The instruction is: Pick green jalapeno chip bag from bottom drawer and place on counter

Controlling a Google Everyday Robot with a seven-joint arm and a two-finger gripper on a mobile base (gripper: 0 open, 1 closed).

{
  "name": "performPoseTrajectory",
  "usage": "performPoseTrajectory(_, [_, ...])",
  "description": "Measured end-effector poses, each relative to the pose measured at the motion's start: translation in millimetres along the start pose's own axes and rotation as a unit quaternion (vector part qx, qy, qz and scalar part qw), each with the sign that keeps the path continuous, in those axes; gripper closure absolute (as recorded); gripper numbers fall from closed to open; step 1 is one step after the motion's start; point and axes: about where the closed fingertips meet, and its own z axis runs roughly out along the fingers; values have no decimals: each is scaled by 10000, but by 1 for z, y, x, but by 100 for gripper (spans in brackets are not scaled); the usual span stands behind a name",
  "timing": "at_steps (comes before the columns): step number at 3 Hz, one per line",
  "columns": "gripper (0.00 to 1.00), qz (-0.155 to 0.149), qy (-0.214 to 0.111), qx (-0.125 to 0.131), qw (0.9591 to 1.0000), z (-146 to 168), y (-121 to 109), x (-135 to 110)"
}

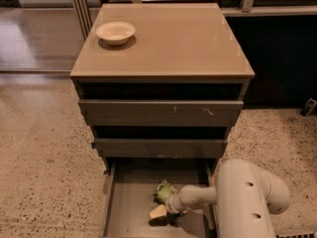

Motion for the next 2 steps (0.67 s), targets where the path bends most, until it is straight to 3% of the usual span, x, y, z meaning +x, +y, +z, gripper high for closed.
performPoseTrajectory(2, [42,0,0,0,10000,0,0,0])
